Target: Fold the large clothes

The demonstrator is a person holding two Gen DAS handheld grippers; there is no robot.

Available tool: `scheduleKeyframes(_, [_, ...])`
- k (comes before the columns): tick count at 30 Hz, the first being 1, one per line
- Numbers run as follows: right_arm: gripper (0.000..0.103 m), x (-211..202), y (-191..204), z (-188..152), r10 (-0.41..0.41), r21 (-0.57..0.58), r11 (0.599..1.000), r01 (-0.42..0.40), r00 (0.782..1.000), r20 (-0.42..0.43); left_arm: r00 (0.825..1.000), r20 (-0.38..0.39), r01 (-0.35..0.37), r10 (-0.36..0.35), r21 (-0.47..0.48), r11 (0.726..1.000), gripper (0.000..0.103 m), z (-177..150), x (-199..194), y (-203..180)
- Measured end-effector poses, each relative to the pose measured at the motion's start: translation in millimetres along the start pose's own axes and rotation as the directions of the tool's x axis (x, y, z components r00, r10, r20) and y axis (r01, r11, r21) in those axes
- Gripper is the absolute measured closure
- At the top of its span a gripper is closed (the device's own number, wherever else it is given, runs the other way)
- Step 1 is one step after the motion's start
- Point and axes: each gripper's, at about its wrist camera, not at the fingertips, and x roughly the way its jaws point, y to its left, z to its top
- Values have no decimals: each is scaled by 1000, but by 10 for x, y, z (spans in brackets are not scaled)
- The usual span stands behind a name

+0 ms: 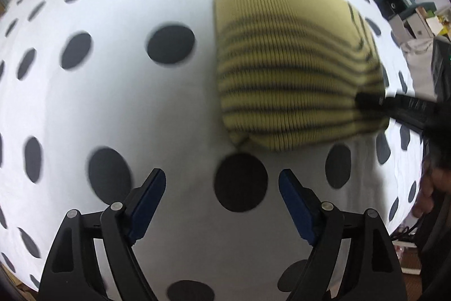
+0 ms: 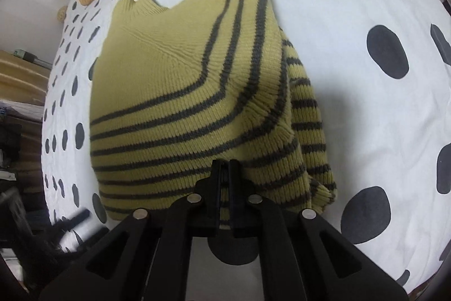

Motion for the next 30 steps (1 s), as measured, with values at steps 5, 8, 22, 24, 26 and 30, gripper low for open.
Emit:
scheduleKeyframes(5, [98, 32, 93, 36, -23, -23, 999, 23, 1000, 3, 998, 44, -38, 39, -24, 999, 22, 34, 266, -24])
scheduleKeyframes(8, [98, 50, 96, 52, -38, -46, 998, 38, 999, -3, 995, 97, -30, 36, -65, 997, 21, 135, 269, 97])
scheduleKeyframes(22, [99, 123, 132, 98, -94, -59, 994, 93, 996, -10, 992, 103, -47, 72, -227, 973, 36, -299, -64, 761])
scheduleKeyframes(24, [99, 135, 94, 113, -83, -35, 996, 82, 996, -13, 992, 126, -11, 31, -156, 988, 32, -298, -27, 460])
scheduleKeyframes(26, [99, 134, 88, 118, -81, -30, 996, 80, 997, -15, 991, 137, 10, 4, -105, 994, 32, -296, 60, 209])
scheduleKeyframes(30, [99, 149, 82, 127, -82, -52, 995, 81, 996, -18, 990, 140, 21, -4, -121, 992, 32, -174, 279, 62])
